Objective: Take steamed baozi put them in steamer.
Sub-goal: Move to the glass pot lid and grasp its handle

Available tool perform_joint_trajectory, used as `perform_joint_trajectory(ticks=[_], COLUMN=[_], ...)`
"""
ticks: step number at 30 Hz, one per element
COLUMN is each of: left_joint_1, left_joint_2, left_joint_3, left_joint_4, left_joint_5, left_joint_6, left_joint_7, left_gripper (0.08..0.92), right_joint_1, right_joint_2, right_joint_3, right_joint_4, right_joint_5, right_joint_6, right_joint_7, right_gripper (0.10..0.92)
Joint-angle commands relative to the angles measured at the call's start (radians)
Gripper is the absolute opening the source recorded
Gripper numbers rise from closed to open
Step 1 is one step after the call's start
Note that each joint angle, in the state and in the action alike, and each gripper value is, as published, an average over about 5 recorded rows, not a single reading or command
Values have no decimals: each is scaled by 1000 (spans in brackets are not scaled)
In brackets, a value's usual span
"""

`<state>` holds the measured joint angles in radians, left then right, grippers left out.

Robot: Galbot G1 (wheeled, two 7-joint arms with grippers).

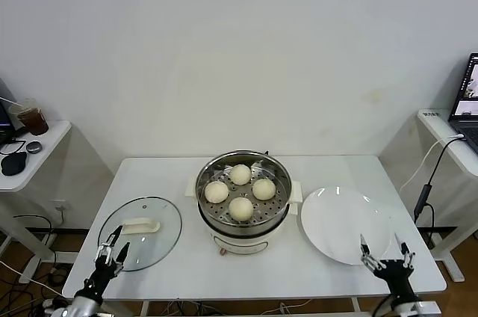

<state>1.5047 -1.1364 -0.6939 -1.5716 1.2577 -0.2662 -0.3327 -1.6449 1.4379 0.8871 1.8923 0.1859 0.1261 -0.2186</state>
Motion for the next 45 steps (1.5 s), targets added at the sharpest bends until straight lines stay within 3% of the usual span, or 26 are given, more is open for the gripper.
perform_joint_trajectory(ticks=[1,28,31,45], left_joint_1=[-218,-366,-371,-346], left_joint_2=[48,44,42,44], left_joint_3=[77,145,149,175], left_joint_4=[166,341,350,332], left_joint_5=[156,133,130,19], left_joint_6=[12,-1,-1,48], left_joint_7=[3,6,8,-4], left_gripper=[823,820,778,377], right_joint_1=[-58,-71,-72,-75], right_joint_2=[43,63,64,71], right_joint_3=[25,-4,-8,-41], right_joint_4=[16,26,26,14], right_joint_5=[3,-23,-27,-51], right_joint_6=[-33,-18,-19,3], right_joint_7=[5,-8,-10,-10], right_gripper=[823,823,823,823])
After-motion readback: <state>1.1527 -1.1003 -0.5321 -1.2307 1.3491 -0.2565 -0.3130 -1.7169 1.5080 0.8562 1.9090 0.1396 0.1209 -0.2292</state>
